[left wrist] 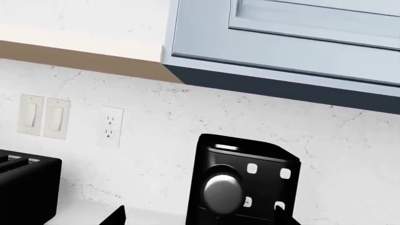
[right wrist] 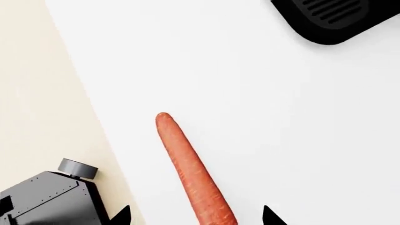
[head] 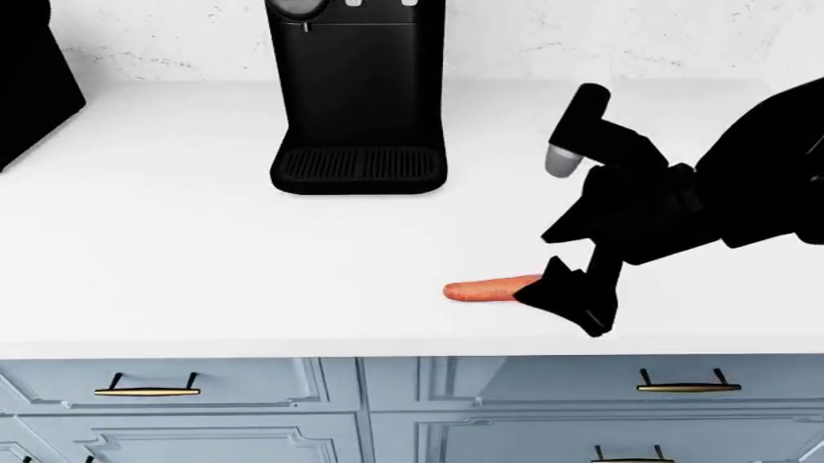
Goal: Place the two vegetables and bowl onto the tray for setting up a vegetable dip station.
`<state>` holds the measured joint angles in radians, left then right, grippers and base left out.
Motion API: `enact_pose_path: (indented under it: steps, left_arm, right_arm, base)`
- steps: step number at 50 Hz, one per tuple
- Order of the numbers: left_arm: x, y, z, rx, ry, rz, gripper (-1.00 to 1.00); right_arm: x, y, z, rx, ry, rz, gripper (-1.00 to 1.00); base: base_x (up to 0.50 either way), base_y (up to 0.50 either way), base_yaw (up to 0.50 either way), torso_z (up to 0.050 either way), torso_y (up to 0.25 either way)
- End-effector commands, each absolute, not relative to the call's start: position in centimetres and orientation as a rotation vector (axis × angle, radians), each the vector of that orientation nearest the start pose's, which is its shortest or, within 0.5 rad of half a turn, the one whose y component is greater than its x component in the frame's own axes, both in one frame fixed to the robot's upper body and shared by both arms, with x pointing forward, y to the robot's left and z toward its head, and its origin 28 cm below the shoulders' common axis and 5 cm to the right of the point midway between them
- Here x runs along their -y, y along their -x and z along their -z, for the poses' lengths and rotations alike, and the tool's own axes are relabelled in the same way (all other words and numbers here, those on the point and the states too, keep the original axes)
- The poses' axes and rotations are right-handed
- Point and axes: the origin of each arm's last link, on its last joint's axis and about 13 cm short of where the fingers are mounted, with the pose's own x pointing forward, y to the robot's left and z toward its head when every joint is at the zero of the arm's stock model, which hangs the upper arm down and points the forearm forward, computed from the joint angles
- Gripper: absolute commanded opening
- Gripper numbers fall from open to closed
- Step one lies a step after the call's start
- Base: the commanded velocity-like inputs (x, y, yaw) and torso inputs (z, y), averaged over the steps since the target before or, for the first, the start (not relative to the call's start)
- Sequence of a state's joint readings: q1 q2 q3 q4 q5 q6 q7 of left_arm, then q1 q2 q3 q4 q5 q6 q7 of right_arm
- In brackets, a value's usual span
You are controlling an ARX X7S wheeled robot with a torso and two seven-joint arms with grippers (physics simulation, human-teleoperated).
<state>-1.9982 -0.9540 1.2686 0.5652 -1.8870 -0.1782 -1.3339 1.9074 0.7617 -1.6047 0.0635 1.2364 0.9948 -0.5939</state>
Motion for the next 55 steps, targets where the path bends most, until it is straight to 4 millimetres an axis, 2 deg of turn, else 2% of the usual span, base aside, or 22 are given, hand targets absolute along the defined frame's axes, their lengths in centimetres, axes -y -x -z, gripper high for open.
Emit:
enact_pose_path:
  steps: [1, 15, 19, 26, 55]
  left_arm:
    - [-20.3, -18.7, -39.0, 0.308, 0.135, -0.070, 1.00]
    - [-20.3, -18.8, -39.0, 0.307, 0.138, -0.069, 1.00]
    - [-20.3, -18.7, -38.9, 0.306, 0.137, -0.069, 1.00]
    - [-20.3, -18.7, -38.8, 0.306, 0.135, -0.068, 1.00]
    - [-20.2, -18.6, -39.1, 0.309, 0.141, -0.065, 1.00]
  right_arm:
    - [17.7, -31.8, -31.0, -0.746, 0.592, -0.891, 1.00]
    - [17.1, -32.4, -29.8, -0.749, 0.597, -0.903, 1.00]
    - [17.0, -32.5, -28.9, -0.751, 0.577, -0.909, 1.00]
    - [17.1, -32.4, -28.7, -0.756, 0.579, -0.900, 1.00]
    - [16.7, -32.3, -26.2, -0.844, 0.695, -0.899, 1.00]
  base:
    - [0.00, 0.00, 0.00, 0.000, 0.000]
    - [0.00, 0.00, 0.00, 0.000, 0.000]
    - [0.00, 0.00, 0.00, 0.000, 0.000]
    - [0.00, 0.00, 0.00, 0.000, 0.000]
    - [0.00, 0.00, 0.00, 0.000, 0.000]
